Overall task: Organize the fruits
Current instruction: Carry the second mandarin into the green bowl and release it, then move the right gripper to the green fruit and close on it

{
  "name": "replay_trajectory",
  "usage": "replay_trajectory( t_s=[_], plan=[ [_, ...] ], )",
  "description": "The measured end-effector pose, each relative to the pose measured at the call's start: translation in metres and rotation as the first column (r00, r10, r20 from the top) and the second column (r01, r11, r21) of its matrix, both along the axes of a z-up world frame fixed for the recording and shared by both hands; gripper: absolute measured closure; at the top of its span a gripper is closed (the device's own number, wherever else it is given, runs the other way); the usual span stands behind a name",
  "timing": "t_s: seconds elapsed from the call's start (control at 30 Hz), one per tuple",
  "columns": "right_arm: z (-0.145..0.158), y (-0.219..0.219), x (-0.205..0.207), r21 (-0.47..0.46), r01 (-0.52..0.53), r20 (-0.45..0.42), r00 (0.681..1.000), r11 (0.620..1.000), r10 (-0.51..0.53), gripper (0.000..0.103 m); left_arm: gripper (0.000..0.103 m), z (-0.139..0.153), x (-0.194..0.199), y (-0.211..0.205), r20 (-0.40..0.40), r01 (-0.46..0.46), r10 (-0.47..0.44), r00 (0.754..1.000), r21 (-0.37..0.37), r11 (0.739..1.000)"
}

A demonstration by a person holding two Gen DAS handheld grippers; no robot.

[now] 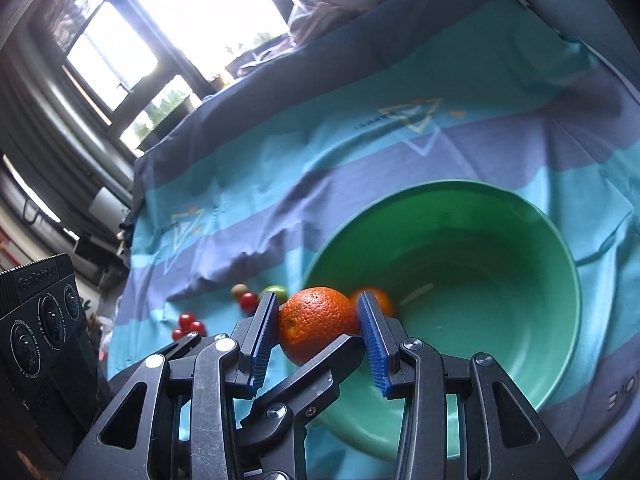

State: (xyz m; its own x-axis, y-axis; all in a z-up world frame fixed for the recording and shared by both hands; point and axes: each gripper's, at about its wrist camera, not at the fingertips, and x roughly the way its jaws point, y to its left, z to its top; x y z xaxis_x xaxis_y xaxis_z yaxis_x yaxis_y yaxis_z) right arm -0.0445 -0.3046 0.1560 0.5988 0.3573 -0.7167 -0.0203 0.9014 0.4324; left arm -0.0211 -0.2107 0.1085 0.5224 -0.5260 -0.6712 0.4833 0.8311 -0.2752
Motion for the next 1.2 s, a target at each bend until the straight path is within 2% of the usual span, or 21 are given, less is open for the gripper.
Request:
replay_trajectory(
  t_s=[0.27, 0.47, 0.57, 0.63, 0.73, 0.8, 0.83, 0.93, 1.07, 1.2],
  plan=[
    [-0.016, -0.025, 0.004, -0.016, 0.053, -0.063, 0.997, 0.998, -0.053, 0.059, 0.06, -0.013, 0.013, -0.023, -0.059, 0.04, -0.04, 0.997, 0.005, 0.999],
    [-0.016, -0.029, 0.002, -0.033, 0.059, -0.067, 0.996, 0.998, -0.061, 0.059, 0.059, -0.014, 0.009, -0.025, -0.058, 0.028, -0.028, 0.998, 0.003, 1.0],
    [-0.009, -0.029, -0.002, -0.068, 0.091, -0.04, 0.995, 0.993, -0.094, 0.059, 0.049, -0.012, 0.001, -0.021, -0.042, 0.021, -0.02, 0.999, 0.033, 0.999],
    [-0.004, -0.028, -0.003, -0.083, 0.105, -0.023, 0.994, 0.991, -0.108, 0.059, 0.045, -0.008, -0.006, -0.011, -0.031, 0.009, -0.008, 0.999, 0.012, 1.0],
    [0.002, -0.027, -0.005, -0.046, 0.098, 0.01, 0.995, 0.994, -0.098, 0.059, 0.038, 0.002, -0.018, 0.016, -0.007, -0.033, 0.033, 0.999, -0.028, 0.999],
    [0.004, -0.024, -0.006, -0.04, 0.095, 0.031, 0.995, 0.995, -0.094, 0.045, 0.032, 0.007, -0.026, 0.036, 0.011, -0.067, 0.068, 0.998, -0.035, 0.997],
    [0.005, -0.021, -0.006, -0.044, 0.095, 0.039, 0.995, 0.994, -0.093, 0.042, 0.031, 0.009, -0.03, 0.049, 0.024, -0.096, 0.097, 0.995, -0.035, 0.995],
    [0.008, -0.01, -0.005, -0.051, 0.08, 0.049, 0.996, 0.995, -0.078, 0.04, 0.03, 0.009, -0.038, 0.089, 0.042, -0.194, 0.195, 0.98, -0.022, 0.981],
    [0.013, 0.011, -0.003, -0.04, 0.029, 0.069, 0.997, 0.999, -0.026, 0.04, 0.03, -0.001, -0.039, 0.145, -0.015, -0.312, 0.311, 0.95, -0.023, 0.95],
    [0.017, 0.048, -0.006, -0.076, -0.047, 0.091, 0.994, 0.996, 0.054, 0.04, 0.03, -0.018, -0.033, 0.199, -0.008, -0.452, 0.453, 0.891, 0.053, 0.89]
  ],
)
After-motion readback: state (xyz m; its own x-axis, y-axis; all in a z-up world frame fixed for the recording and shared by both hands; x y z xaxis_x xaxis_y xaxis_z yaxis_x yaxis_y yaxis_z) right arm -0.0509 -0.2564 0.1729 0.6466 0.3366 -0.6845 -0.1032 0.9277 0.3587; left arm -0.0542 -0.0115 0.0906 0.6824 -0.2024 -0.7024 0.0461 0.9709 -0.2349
